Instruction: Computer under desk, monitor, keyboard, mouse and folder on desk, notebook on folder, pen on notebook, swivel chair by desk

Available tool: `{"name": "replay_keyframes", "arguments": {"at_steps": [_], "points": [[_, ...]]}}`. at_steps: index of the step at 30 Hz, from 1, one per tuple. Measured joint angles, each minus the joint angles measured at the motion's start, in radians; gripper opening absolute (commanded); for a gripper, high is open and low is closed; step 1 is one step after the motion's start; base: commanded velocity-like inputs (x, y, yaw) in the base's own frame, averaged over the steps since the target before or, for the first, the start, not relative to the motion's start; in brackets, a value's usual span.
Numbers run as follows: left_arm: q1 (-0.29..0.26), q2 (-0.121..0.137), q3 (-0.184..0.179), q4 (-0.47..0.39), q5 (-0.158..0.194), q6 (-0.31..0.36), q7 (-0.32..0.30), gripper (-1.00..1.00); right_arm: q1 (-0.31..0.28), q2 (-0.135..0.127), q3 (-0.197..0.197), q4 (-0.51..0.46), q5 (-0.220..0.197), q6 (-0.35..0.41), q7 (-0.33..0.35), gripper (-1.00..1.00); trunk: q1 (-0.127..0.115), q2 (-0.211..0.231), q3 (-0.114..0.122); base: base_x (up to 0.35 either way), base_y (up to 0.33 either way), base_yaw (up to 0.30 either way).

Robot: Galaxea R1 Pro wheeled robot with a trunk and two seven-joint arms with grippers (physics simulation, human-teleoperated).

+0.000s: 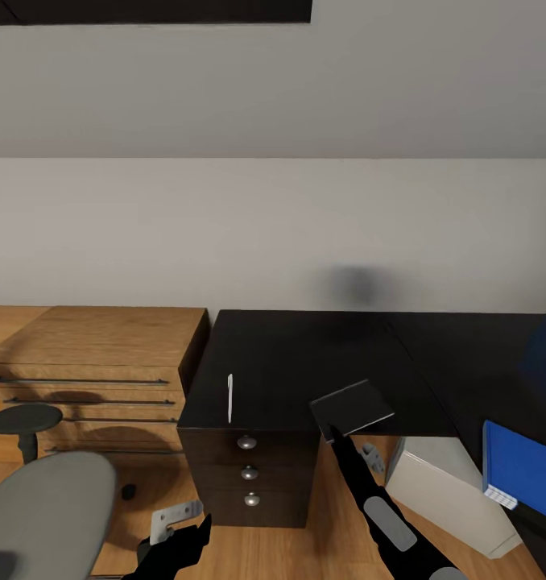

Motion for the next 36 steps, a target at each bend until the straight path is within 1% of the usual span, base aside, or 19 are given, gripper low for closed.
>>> {"name": "replay_keyframes", "arguments": {"at_steps": [2, 13, 19, 22, 26, 28, 30, 31, 32, 34, 35, 36], "points": [[0.0, 0.0, 0.0, 0.0, 0.0, 0.0, 0.0, 1.0, 0.0, 0.0, 0.0, 0.0, 0.0, 0.0, 0.0, -1.0, 0.0, 0.0, 0.0, 0.0, 0.0, 0.0], [0.0, -0.001, 0.001, 0.004, 0.001, 0.002, 0.004, 1.0, 0.0, 0.0, 0.001, -0.006, 0.0, -0.003, 0.002, -1.0, -0.042, 0.077, 0.034, 0.0, 0.0, 0.0], [0.0, -0.001, 0.001, 0.006, -0.001, 0.002, 0.009, 1.0, 0.0, -0.005, -0.002, -0.015, -0.003, 0.001, 0.003, -1.0, -0.065, 0.119, 0.053, -0.031, 0.0, 0.0], [0.0, -0.001, 0.001, 0.006, -0.002, 0.001, 0.009, 1.0, 0.0, -0.007, -0.003, -0.035, -0.004, 0.001, 0.002, -1.0, -0.076, 0.14, 0.063, -0.236, 0.0, 0.0], [0.0, -0.001, 0.0, 0.006, -0.003, 0.0, 0.009, 1.0, 0.009, -0.01, -0.003, -0.092, -0.003, 0.002, -0.005, -1.0, -0.091, 0.168, 0.075, -0.318, 0.0, 0.0], [0.0, -0.001, 0.0, 0.006, -0.003, 0.0, 0.009, 1.0, 0.022, -0.018, -0.003, -0.128, -0.003, 0.002, -0.013, -1.0, -0.099, 0.182, 0.081, -0.332, 0.0, 0.0], [0.0, -0.001, 0.0, 0.006, -0.004, 0.0, 0.009, 1.0, 0.05, -0.042, -0.003, -0.212, -0.005, 0.002, -0.077, -1.0, -0.107, 0.196, 0.088, -0.336, 0.0, 0.0], [0.0, -0.001, 0.0, 0.006, -0.004, 0.0, 0.009, 1.0, 0.063, -0.055, -0.002, -0.255, -0.006, 0.002, -0.124, -1.0, -0.11, 0.203, 0.091, -0.338, 0.0, 0.0], [0.0, -0.002, 0.0, 0.006, -0.004, 0.0, 0.009, 1.0, 0.071, -0.062, -0.002, -0.28, -0.005, 0.002, -0.15, -1.0, -0.114, 0.21, 0.094, -0.338, -0.006, 0.0], [0.0, -0.002, -0.001, 0.007, -0.004, 0.0, 0.01, 1.0, 0.097, -0.086, -0.002, -0.376, -0.004, 0.0, -0.256, -1.0, -0.122, 0.224, 0.1, -0.281, -0.024, 0.0], [0.0, -0.003, -0.001, 0.007, -0.004, -0.001, 0.01, 1.0, 0.103, -0.091, -0.002, -0.401, -0.004, 0.0, -0.283, -1.0, -0.126, 0.231, 0.103, -0.132, -0.013, 0.0], [0.0, -0.003, -0.001, 0.007, -0.005, -0.001, 0.011, 1.0, 0.119, -0.108, -0.003, -0.466, -0.003, -0.002, -0.342, -1.0, -0.13, 0.238, 0.107, -0.085, -0.008, 0.0]]}}
